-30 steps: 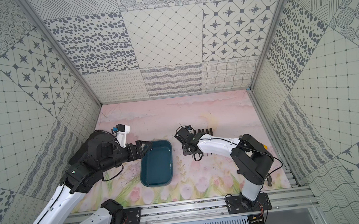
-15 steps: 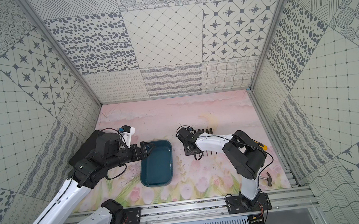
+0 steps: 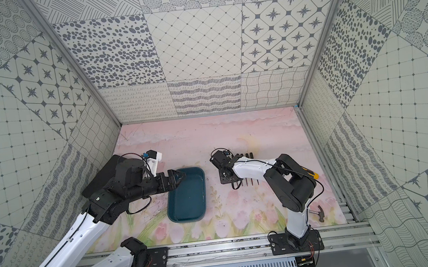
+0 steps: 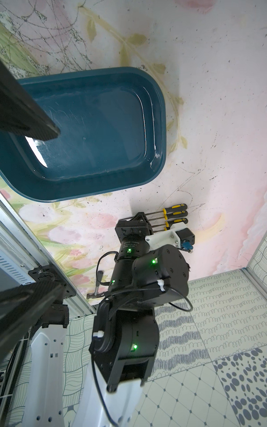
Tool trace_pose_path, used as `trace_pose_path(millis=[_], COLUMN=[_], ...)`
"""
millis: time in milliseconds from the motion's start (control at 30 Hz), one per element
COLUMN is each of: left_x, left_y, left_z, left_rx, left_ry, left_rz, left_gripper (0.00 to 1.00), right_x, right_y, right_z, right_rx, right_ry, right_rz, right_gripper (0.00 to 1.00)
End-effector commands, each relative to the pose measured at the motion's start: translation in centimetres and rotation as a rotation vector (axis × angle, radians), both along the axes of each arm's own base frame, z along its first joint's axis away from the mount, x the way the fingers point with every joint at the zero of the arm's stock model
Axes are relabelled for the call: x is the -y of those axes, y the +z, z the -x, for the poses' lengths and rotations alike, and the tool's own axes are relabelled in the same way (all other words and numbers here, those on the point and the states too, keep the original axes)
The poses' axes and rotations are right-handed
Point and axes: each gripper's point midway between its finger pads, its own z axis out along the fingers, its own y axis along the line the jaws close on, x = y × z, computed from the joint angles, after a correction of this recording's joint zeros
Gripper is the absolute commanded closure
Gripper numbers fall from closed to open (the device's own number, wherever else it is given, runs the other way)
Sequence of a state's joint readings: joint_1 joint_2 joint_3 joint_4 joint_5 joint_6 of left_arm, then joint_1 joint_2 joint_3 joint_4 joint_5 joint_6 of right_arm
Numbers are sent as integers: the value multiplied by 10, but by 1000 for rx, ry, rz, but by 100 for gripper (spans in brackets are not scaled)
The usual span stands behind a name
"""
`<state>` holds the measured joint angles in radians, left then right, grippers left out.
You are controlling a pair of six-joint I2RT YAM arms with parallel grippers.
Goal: Take the file tool out of the storage box
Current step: Place the file tool at the center of the board.
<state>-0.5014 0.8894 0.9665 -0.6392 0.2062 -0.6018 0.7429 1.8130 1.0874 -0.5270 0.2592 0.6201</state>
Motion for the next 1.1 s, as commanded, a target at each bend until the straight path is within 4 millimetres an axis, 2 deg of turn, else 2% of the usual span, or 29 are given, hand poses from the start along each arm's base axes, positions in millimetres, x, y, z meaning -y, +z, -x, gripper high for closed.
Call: trace_pose_path(millis=[0,233,433,867,1067], left_x=[2,3,1,1,-2], left_y=[2,1,-1,-2,-3], left_z=[-2,-3,-3,-3,-4], left_rx=[16,8,7,4,9], left_ry=[-8,-8,-2,-2,8], left_rz=[4,8,-2,-4,-23], left_gripper=[1,1,1,1,1], right_x=[-1,0,-1,-1,-4], right_y=[-4,-5,-5,-4,6], right_z=[-8,-7,-7,-6,-12], right_rx=[6,4,1,-1,29], right_ry=[-5,-5,-3,-2,8], right_rz=[6,8,3,-2,-5], right_gripper=[100,98,90,89,87])
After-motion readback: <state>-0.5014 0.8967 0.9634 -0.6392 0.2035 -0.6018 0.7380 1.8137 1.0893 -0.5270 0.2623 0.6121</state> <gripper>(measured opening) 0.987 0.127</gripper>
